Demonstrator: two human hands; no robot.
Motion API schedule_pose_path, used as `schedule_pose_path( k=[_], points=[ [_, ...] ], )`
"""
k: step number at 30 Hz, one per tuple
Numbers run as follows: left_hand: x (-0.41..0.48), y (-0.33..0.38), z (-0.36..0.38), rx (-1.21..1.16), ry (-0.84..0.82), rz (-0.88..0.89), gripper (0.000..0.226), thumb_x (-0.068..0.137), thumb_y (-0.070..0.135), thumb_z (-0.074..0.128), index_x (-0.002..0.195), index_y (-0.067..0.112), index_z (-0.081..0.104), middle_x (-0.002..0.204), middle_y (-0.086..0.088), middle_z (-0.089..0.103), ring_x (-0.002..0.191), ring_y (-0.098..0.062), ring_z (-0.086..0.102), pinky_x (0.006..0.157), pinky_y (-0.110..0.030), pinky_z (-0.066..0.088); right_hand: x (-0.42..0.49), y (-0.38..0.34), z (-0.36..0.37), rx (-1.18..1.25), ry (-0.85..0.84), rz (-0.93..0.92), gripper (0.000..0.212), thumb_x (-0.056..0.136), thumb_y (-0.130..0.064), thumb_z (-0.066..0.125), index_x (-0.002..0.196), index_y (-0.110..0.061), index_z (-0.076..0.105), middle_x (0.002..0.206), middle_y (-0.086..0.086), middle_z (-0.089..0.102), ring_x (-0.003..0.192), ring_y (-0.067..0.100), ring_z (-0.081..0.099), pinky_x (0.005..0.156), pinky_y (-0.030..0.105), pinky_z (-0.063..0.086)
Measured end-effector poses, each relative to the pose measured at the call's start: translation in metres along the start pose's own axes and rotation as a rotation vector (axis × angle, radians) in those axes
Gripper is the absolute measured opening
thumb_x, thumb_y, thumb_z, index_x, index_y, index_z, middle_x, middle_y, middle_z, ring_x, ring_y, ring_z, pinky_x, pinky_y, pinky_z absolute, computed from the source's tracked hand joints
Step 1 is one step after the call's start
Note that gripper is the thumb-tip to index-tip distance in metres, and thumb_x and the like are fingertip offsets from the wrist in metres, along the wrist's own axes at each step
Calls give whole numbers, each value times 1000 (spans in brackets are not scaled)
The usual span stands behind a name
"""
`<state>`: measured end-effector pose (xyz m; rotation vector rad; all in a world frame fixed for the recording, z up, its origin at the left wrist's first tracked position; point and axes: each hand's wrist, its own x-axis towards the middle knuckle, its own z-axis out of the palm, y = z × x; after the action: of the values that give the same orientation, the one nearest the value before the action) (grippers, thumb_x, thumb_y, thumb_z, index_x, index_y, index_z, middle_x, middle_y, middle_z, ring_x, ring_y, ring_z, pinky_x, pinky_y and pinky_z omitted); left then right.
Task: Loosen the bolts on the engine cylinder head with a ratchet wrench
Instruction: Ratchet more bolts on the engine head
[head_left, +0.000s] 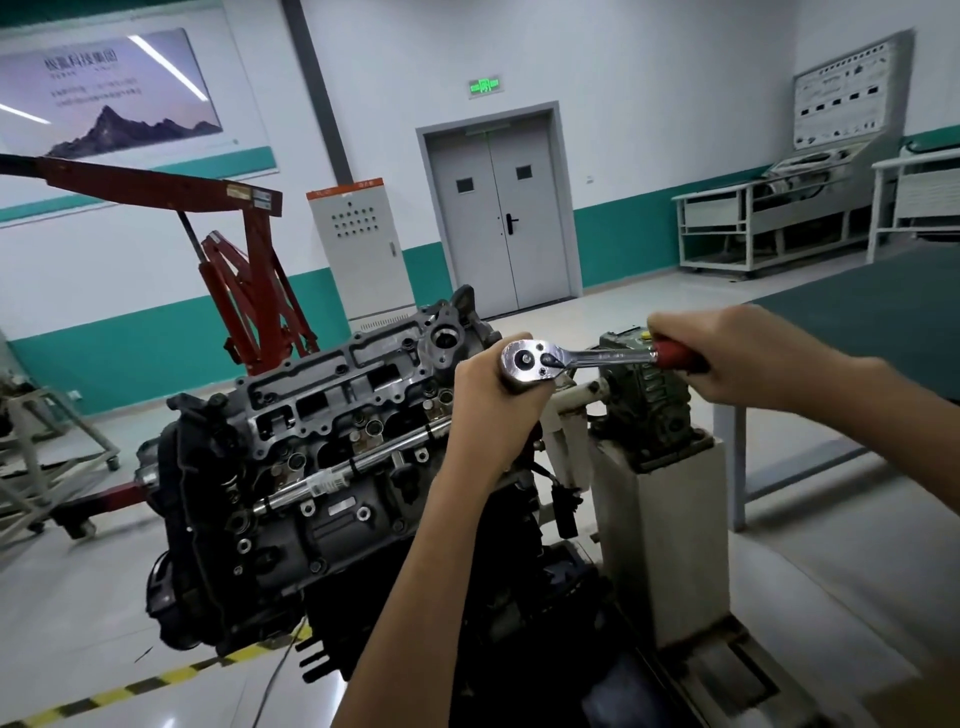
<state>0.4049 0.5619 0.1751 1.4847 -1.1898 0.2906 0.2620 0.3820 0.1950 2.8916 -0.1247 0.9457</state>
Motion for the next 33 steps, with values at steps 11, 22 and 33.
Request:
schedule_pose_path(
  k=[11,22,33],
  points=[
    [-7,-5,8,9,115,72,29,75,-3,64,71,21,48,59,13,47,55,-2,40,53,-15,35,-66,-148,89,768,229,479,31,68,-1,67,83,-24,53,44,-9,47,48,-4,54,41,3,33],
    [0,-2,0,10,30,-7,19,75,-7,66,66,0,51,60,-8,53,55,-6,41,50,-27,37,-25,-20,20,189,0,40,37,67,3,70,98,-12,57,62,-9,55,48,1,49,52,11,39],
    [-8,-2,2,43,74,100,14,73,8,69,78,10,55,67,4,58,62,-15,50,58,-23,42,-52,-72,54,460,47,313,33,75,-7,67,103,-17,55,64,-16,43,51,-3,46,53,6,35]
  ],
)
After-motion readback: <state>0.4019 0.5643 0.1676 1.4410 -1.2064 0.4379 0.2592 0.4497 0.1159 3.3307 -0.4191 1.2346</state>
